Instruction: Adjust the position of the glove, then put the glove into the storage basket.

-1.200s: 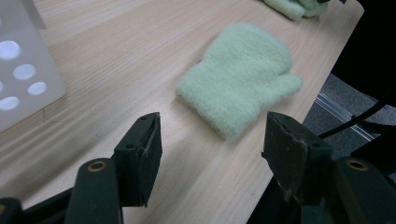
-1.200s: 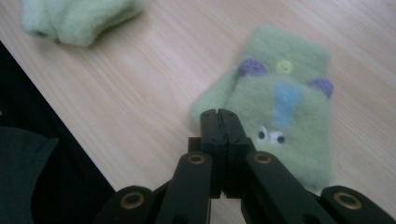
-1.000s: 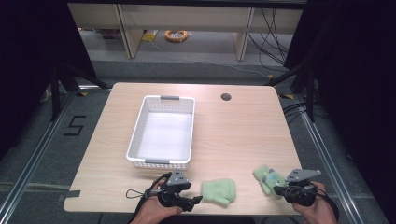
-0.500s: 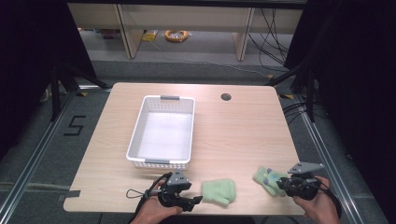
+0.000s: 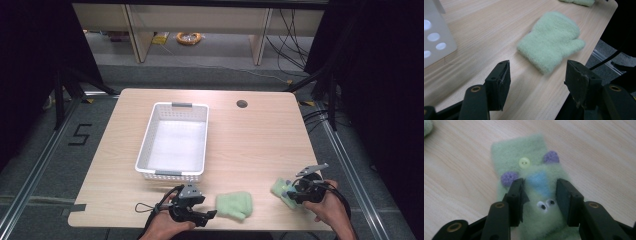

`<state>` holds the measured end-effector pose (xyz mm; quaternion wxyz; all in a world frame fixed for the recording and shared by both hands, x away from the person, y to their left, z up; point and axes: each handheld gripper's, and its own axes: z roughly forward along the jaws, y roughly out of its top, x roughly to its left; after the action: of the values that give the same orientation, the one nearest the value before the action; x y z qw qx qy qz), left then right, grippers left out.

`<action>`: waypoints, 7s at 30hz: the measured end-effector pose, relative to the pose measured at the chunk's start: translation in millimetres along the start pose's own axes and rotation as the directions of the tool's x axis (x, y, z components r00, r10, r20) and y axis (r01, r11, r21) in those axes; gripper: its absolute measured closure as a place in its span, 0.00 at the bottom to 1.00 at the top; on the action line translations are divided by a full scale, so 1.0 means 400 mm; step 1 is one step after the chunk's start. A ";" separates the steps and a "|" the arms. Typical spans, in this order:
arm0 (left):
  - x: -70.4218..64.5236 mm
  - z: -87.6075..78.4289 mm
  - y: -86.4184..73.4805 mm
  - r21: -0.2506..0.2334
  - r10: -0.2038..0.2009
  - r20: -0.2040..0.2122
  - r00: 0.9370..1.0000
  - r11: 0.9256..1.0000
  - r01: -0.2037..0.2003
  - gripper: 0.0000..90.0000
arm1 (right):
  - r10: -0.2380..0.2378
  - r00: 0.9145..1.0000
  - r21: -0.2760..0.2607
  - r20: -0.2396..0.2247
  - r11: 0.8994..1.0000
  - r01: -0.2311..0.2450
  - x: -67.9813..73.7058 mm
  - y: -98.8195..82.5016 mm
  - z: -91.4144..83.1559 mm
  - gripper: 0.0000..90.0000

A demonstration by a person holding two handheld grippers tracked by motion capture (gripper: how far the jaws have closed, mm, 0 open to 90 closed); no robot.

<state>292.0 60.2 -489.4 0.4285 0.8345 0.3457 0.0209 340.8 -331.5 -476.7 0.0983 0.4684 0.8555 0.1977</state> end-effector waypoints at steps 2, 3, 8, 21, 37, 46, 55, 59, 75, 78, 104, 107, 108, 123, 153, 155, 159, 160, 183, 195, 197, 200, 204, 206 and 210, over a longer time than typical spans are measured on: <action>0.001 -0.001 0.001 -0.004 0.001 0.000 1.000 1.000 -0.001 0.41 | -0.009 1.000 0.010 0.003 1.000 0.008 -0.001 0.003 0.003 0.68; 0.001 -0.003 0.002 -0.003 -0.002 -0.002 1.000 1.000 0.002 0.41 | -0.019 1.000 0.003 0.004 1.000 0.019 -0.006 0.002 0.004 0.71; 0.002 -0.006 0.003 -0.011 -0.010 0.005 1.000 1.000 0.010 0.41 | -0.063 0.998 -0.015 0.001 0.998 0.063 -0.003 -0.003 0.004 0.89; 0.015 -0.017 0.000 -0.027 -0.038 -0.014 0.999 0.999 0.038 0.41 | -0.129 0.991 -0.097 -0.034 0.987 0.125 0.015 0.016 -0.041 0.95; 0.021 -0.022 0.002 -0.013 -0.032 -0.010 0.999 0.999 0.032 0.38 | -0.391 0.908 -0.264 -0.152 0.901 0.344 0.176 0.131 -0.082 0.94; 0.026 -0.033 0.000 -0.016 -0.054 -0.014 0.998 0.998 0.053 0.34 | -0.508 0.829 -0.255 -0.235 0.855 0.452 0.287 0.177 -0.034 0.94; 0.031 -0.037 -0.007 -0.008 -0.050 -0.011 0.999 0.999 0.050 0.34 | -0.575 0.772 -0.234 -0.272 0.817 0.526 0.318 0.187 0.011 0.94; 0.030 -0.034 -0.008 -0.007 -0.053 -0.008 0.999 0.999 0.053 0.35 | -0.569 0.770 -0.212 -0.289 0.822 0.528 0.321 0.183 0.028 0.93; 0.030 -0.028 -0.009 -0.007 -0.066 -0.008 0.998 0.998 0.066 0.35 | -0.481 0.831 -0.237 -0.280 0.873 0.426 0.304 0.172 0.029 0.61; 0.029 -0.029 -0.007 -0.009 -0.081 0.000 0.997 0.997 0.081 0.35 | -0.381 0.882 -0.258 -0.277 0.914 0.314 0.286 0.160 0.008 0.54; 0.006 0.108 0.036 0.102 -0.115 0.046 0.992 0.989 0.110 0.38 | 0.008 0.946 -0.139 -0.324 0.989 -0.055 0.221 0.076 0.071 0.47; 0.007 0.113 0.040 0.104 -0.108 0.050 0.993 0.989 0.103 0.41 | 0.022 0.946 -0.164 -0.324 0.983 -0.079 0.227 0.074 0.080 0.49; 0.007 0.114 0.040 0.103 -0.103 0.052 0.993 0.990 0.098 0.42 | 0.013 0.946 -0.139 -0.325 0.988 -0.061 0.225 0.075 0.075 0.49; 0.006 0.118 0.031 0.090 -0.081 0.086 0.993 0.993 0.073 0.63 | 0.041 0.906 -0.123 -0.421 0.987 -0.102 0.221 0.071 0.103 0.55; -0.007 0.095 0.034 0.060 -0.022 0.095 0.995 0.998 0.017 0.80 | -0.035 0.892 -0.208 -0.451 0.976 -0.066 0.227 0.064 0.081 0.85; -0.010 0.092 0.035 0.058 -0.020 0.100 0.995 0.998 0.014 0.80 | -0.037 0.887 -0.208 -0.461 0.976 -0.067 0.228 0.064 0.079 0.85; -0.014 0.084 0.039 0.049 -0.005 0.101 0.995 0.999 0.000 0.80 | -0.035 0.889 -0.214 -0.457 0.974 -0.072 0.227 0.067 0.067 0.86; -0.016 0.080 0.040 0.050 -0.008 0.106 0.994 0.999 0.002 0.80 | -0.026 0.885 -0.210 -0.465 0.974 -0.082 0.230 0.068 0.065 0.86; 0.012 -0.057 0.125 -0.048 -0.007 0.082 0.997 0.999 0.011 0.80 | -0.134 0.892 -0.319 -0.432 0.948 -0.013 0.265 0.194 -0.055 0.86; 0.065 -0.137 0.169 -0.044 -0.030 0.048 0.998 0.999 0.032 0.80 | -0.170 0.876 -0.320 -0.450 0.947 0.019 0.292 0.304 -0.072 0.86; 0.078 -0.153 0.177 -0.046 -0.031 0.035 0.999 0.998 0.033 0.80 | -0.160 0.874 -0.310 -0.459 0.951 0.011 0.299 0.327 -0.078 0.86; 0.104 -0.174 0.191 -0.056 -0.058 0.019 0.998 0.997 0.059 0.80 | -0.187 0.874 -0.318 -0.448 0.947 0.040 0.304 0.370 -0.080 0.86; 0.152 -0.208 0.207 -0.054 -0.094 0.003 0.996 0.994 0.094 0.80 | -0.178 0.869 -0.302 -0.462 0.953 0.034 0.321 0.435 -0.079 0.86; 0.171 -0.218 0.210 -0.060 -0.115 -0.003 0.993 0.992 0.115 0.80 | -0.187 0.866 -0.302 -0.463 0.952 0.045 0.328 0.469 -0.072 0.86; 0.217 -0.239 0.217 -0.058 -0.146 -0.036 0.989 0.988 0.144 0.80 | -0.184 0.864 -0.284 -0.469 0.957 0.050 0.343 0.531 -0.051 0.86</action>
<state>374.8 144.7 -388.5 0.4449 0.7944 0.4133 0.0157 421.3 -118.5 -364.6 -0.0487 0.3324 0.8455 0.4151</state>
